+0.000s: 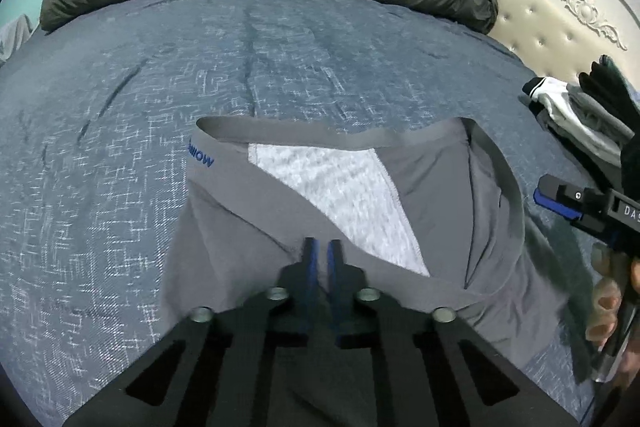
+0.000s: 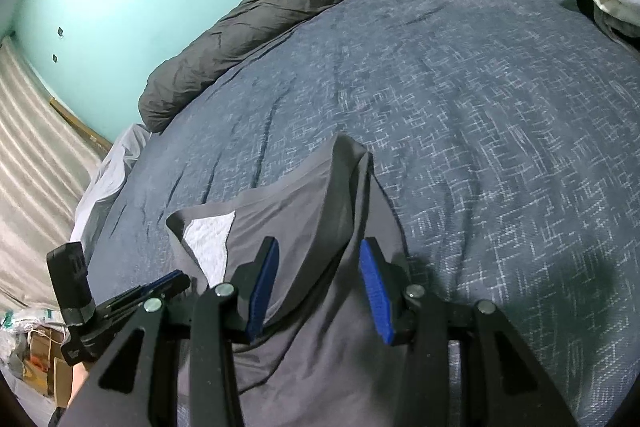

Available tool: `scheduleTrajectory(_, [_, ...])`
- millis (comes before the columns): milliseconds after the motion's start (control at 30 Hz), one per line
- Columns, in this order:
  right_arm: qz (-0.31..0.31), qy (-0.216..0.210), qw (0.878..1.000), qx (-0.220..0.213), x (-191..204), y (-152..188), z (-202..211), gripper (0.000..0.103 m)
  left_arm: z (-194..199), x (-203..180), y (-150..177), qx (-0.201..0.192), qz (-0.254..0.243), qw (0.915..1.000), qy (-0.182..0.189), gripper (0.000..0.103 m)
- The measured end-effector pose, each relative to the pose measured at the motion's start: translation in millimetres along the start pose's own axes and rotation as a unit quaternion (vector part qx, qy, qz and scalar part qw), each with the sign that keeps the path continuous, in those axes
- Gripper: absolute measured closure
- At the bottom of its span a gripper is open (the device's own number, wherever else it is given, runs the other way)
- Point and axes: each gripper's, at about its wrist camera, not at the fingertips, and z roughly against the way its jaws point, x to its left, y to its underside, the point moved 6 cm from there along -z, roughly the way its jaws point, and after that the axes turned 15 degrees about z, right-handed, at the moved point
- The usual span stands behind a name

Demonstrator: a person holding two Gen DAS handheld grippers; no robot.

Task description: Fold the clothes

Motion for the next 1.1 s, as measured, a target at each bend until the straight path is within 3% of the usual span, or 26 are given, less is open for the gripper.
scheduleTrajectory(367, [-0.014,0.002,1.000,-0.004,-6.7,-1.5,0.7,0.060,6.5,2.8,-2.8,0.001,0.006,1.0000,-0.002,0.100])
scheduleTrajectory(433, [-0.017,0.003,1.000,-0.004,-7.2,-1.6,0.3,0.060,5.8,0.4,0.1,0.002,0.000,0.9999,-0.013,0.077])
scheduleTrajectory(467, [-0.019,0.003,1.000,-0.004,-7.4,-2.1,-0.4,0.060,5.5,-0.3,1.0,0.001,-0.003,0.9999,-0.016,0.057])
scheduleTrajectory(500, [-0.022,0.003,1.000,-0.004,-7.5,-2.6,-1.1,0.060,4.8,-0.4,1.6,0.002,-0.004,0.9999,-0.016,0.054])
scheduleTrajectory(767, [-0.019,-0.002,1.000,-0.006,-4.5,-5.7,-1.8,0.060,-10.9,2.6,8.1,0.009,-0.016,0.9995,-0.026,0.054])
scheduleTrajectory(833, [-0.020,-0.002,1.000,-0.004,-5.7,-5.0,-2.3,0.060,-11.4,2.8,7.5,0.006,-0.016,0.9995,-0.026,0.067])
scheduleTrajectory(900, [-0.022,0.000,1.000,-0.004,-7.5,-4.1,-2.0,0.060,-11.5,4.1,7.0,0.005,-0.015,0.9995,-0.026,0.090])
scheduleTrajectory(1000, [-0.024,0.001,1.000,-0.004,-9.1,-3.6,-1.8,0.060,-9.0,4.2,6.9,0.003,-0.014,0.9997,-0.019,0.101])
scheduleTrajectory(1100, [-0.024,0.001,1.000,-0.003,-8.5,-3.2,-2.0,0.060,-0.9,3.7,3.3,-0.006,-0.010,0.9999,-0.010,0.101])
